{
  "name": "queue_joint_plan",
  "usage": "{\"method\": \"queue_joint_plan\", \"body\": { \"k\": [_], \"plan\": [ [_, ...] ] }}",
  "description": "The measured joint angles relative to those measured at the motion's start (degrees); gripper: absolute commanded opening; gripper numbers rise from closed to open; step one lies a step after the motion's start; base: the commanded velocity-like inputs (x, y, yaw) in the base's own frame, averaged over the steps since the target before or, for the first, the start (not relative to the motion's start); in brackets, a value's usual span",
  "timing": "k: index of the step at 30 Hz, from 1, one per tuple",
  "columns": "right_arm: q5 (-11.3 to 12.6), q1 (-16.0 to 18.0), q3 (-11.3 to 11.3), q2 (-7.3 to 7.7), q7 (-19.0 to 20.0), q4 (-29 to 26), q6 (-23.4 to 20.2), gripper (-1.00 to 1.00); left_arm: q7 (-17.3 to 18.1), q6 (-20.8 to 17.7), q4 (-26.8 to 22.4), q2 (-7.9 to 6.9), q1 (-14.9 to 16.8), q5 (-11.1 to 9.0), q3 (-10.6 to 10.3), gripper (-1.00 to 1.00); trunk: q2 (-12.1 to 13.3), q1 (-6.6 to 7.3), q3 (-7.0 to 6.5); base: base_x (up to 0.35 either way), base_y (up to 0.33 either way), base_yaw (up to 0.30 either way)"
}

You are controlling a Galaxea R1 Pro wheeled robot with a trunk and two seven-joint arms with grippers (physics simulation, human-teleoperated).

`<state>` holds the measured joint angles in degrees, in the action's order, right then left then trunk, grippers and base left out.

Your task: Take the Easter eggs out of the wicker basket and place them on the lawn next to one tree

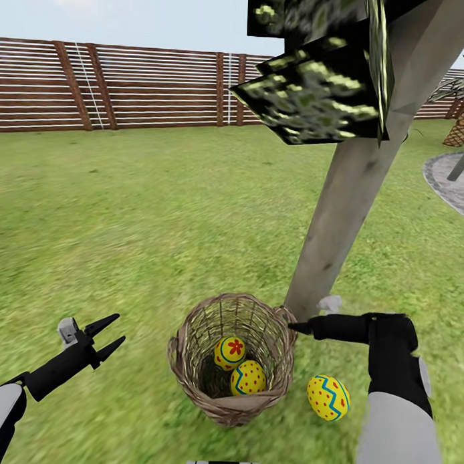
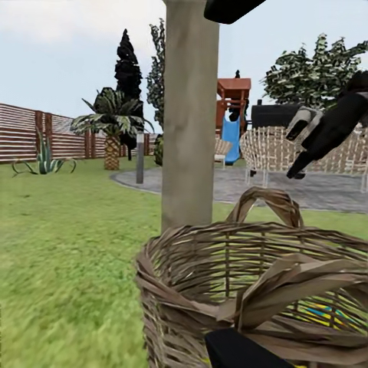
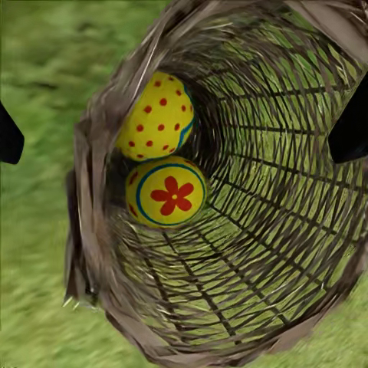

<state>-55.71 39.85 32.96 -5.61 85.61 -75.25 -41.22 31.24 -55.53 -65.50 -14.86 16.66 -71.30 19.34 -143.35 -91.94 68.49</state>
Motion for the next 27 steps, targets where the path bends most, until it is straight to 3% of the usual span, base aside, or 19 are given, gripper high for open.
{"method": "queue_joint_plan", "body": {
  "k": [2,5,15,18,20,21,22,23,25,26,27],
  "plan": [
    [0.05,0.07,-3.34,-1.30,-0.04,-0.01,-0.02,1.00,0.00,0.01,0.01,0.05,0.01,0.05,-0.08,1.00,0.00,0.00,0.00,0.000,0.000,0.000],
    [0.03,0.10,-6.91,-2.08,-0.21,-0.01,-0.06,1.00,0.00,0.01,0.00,0.08,-0.01,0.05,-0.19,1.00,0.00,0.00,0.00,0.000,0.000,0.000],
    [0.16,0.25,-13.51,-2.46,-1.42,0.02,-5.63,1.00,0.01,0.01,0.00,0.17,0.00,0.07,-0.26,1.00,0.00,0.00,0.00,0.000,0.000,0.000],
    [0.14,0.26,-13.94,-2.71,-7.99,0.88,-6.27,1.00,0.02,0.01,0.00,0.11,0.00,0.06,-0.26,1.00,0.00,0.00,0.00,0.000,0.000,0.000],
    [0.23,0.25,-14.36,-3.28,-15.98,3.11,-6.32,1.00,-0.12,0.07,0.00,0.10,0.00,0.12,-0.26,1.00,0.00,0.00,0.00,0.000,0.000,0.000],
    [1.84,0.29,-14.88,-3.48,-19.23,4.48,-7.22,1.00,-0.13,0.08,0.01,0.10,0.00,0.13,-0.26,1.00,-0.01,0.02,-0.01,0.000,0.000,0.000],
    [3.96,0.27,-16.51,-3.63,-22.56,5.27,-7.82,1.00,-0.06,0.09,0.01,0.09,0.00,0.13,-0.26,1.00,-0.02,0.02,-0.01,0.000,0.000,0.000],
    [9.30,0.29,-19.46,-3.69,-30.86,8.38,-7.64,1.00,-0.04,0.09,0.02,0.10,0.00,0.15,-0.27,1.00,-0.01,0.02,-0.01,0.000,0.000,0.000],
    [12.63,0.28,-26.49,-3.69,-40.35,13.10,-6.20,1.00,-0.35,0.10,-0.05,0.09,0.00,0.18,-0.18,1.00,0.00,0.00,0.00,0.000,0.000,0.000],
    [14.81,0.28,-30.76,-3.72,-43.16,14.06,-6.20,1.00,-0.13,0.10,-0.07,0.09,0.01,0.10,-0.06,1.00,0.00,0.00,0.00,0.000,0.000,0.000],
    [15.85,0.24,-32.48,-3.77,-43.88,14.48,-6.14,1.00,-0.07,0.10,-0.04,0.07,0.00,0.11,-0.01,1.00,0.00,0.00,0.00,0.000,0.000,0.000]
  ]
}}
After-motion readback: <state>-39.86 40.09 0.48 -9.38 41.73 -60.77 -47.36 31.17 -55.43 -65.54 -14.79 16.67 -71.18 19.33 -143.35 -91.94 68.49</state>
